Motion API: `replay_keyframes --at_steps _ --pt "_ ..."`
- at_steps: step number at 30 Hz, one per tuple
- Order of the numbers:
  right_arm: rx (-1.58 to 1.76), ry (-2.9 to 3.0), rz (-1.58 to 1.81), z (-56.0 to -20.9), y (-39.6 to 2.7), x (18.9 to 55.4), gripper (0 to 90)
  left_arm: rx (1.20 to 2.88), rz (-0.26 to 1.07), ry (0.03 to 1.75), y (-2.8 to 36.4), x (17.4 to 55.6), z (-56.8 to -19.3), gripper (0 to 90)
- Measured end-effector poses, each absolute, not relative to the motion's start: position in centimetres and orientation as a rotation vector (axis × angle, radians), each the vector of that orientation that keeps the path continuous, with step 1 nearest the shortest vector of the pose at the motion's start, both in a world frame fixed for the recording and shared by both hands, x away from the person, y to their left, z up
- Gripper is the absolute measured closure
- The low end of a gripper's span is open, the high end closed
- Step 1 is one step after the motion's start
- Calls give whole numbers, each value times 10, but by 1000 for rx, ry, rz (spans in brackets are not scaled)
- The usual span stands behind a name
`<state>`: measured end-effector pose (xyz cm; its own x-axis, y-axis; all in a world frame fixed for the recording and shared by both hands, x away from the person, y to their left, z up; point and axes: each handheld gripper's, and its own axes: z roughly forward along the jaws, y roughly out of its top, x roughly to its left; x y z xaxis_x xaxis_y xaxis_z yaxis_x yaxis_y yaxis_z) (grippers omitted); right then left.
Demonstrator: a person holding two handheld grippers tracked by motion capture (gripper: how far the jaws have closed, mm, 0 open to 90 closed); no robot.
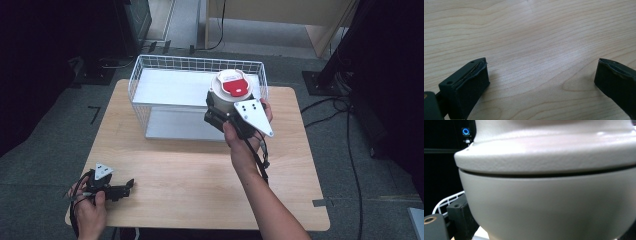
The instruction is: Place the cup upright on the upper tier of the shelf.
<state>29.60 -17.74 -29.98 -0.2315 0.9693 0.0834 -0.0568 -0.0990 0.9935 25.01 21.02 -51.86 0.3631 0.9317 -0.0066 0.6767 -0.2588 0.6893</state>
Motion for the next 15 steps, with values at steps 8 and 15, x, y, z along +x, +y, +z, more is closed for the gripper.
replay_keyframes --at_steps 8,15 --pt "1118 1269 1436 -292 -175 324 51 2013 538 1389 211 250 -519 0" --pt "1154 1286 1390 -299 -172 361 44 2023 546 1388 210 250 -519 0"
